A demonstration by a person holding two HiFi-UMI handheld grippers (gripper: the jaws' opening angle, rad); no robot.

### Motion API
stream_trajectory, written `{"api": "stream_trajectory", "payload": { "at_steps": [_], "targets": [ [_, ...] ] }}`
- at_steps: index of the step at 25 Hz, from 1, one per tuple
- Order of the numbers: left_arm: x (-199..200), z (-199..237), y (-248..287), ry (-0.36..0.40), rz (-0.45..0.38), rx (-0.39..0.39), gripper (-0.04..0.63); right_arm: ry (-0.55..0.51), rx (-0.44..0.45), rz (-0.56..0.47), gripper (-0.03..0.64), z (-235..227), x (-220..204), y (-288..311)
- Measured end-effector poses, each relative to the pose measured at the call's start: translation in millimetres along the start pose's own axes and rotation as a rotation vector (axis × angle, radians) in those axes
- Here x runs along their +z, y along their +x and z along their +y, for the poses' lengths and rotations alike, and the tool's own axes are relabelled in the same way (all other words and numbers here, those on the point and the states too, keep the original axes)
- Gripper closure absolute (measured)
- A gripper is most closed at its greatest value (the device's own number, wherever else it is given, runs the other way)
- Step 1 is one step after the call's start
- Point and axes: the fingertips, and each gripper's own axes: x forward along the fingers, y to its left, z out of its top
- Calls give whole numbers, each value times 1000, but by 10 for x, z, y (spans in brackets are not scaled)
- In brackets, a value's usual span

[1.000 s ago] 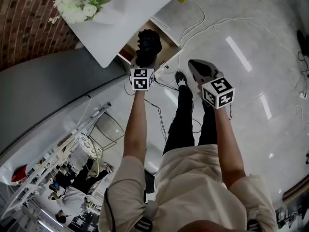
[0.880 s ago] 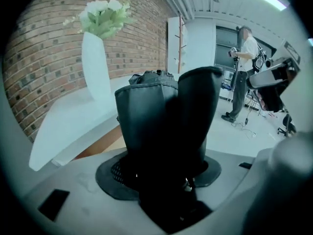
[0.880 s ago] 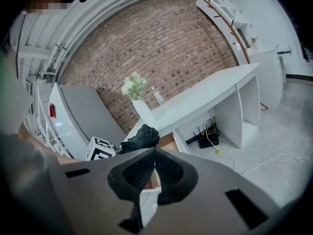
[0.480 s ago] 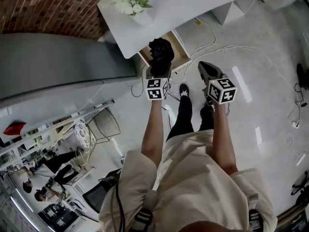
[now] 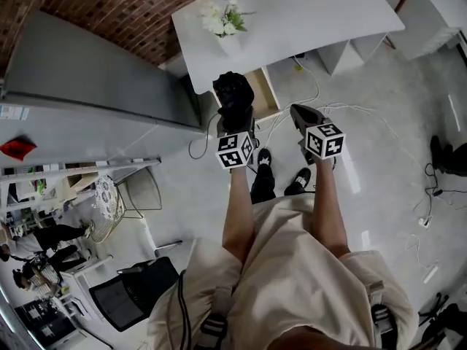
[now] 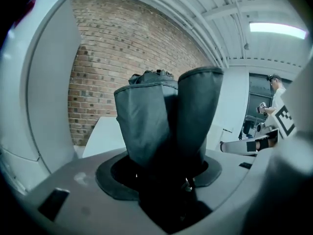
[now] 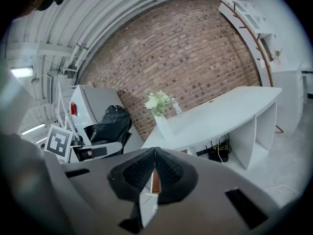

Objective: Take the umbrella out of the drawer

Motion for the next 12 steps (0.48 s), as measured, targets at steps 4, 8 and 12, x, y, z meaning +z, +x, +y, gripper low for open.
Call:
{"api": "stream_trajectory", "payload": {
  "at_steps": [4,8,12],
  "targets": [
    [150,-110,-154,-23,-52,24,347,-80,42,-22,549,191,240,-51],
    [258,-248,-245,-37,-97,2,347,-166,84,-29,548,443,351,-77],
    [287,-414,-340,4,-116,-40,347,-209,112,-49,549,572,363,-154]
  ]
}}
